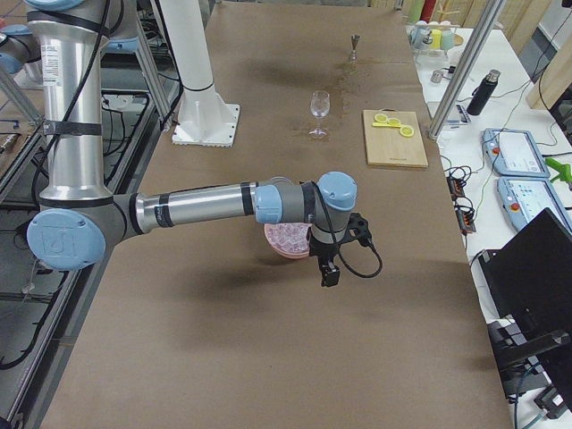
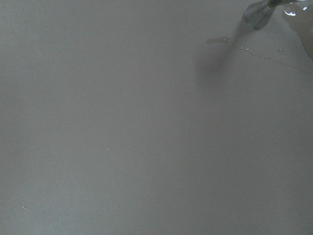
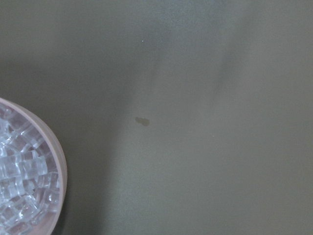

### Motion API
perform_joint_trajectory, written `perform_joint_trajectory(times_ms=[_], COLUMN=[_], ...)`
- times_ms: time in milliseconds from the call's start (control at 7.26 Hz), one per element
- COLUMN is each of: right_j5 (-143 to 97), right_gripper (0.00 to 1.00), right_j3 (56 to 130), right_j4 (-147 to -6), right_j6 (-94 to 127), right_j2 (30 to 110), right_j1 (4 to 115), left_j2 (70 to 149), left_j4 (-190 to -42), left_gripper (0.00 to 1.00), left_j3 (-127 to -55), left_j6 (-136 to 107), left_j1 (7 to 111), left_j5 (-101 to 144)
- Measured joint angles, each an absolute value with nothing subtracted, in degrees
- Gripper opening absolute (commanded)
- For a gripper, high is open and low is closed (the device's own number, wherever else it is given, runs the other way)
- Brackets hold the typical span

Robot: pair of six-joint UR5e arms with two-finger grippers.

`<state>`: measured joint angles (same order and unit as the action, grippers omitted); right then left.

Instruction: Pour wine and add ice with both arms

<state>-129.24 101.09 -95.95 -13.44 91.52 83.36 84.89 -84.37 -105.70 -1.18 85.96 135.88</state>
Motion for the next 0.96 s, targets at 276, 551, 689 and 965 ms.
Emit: perform_joint_trajectory(times_ms=[276, 551, 689, 965], right_j5=[-129.25, -129.16, -129.24, -129.57], right_gripper=[1.0, 1.0, 1.0, 1.0], right_j3=[100.87, 100.39, 100.03, 99.8], right_j4=[-95.88, -95.94, -95.93, -95.88], right_j6=[-13.41, -13.41, -13.4, -13.42], right_j2=[91.42, 91.28, 91.27, 91.3], right_j1=[83.33, 83.21, 83.18, 83.12], left_j2=[85.53, 86.15, 86.44, 86.91], left_j4=[-84.42, -84.38, -84.36, -84.24], left_gripper=[0.98, 0.98, 0.98, 0.98], left_j3=[-105.78, -105.49, -105.43, -105.96], left_j6=[-1.15, -1.14, -1.14, -1.18], left_j1=[85.96, 85.96, 85.96, 85.96], left_j5=[135.88, 135.82, 135.82, 136.1])
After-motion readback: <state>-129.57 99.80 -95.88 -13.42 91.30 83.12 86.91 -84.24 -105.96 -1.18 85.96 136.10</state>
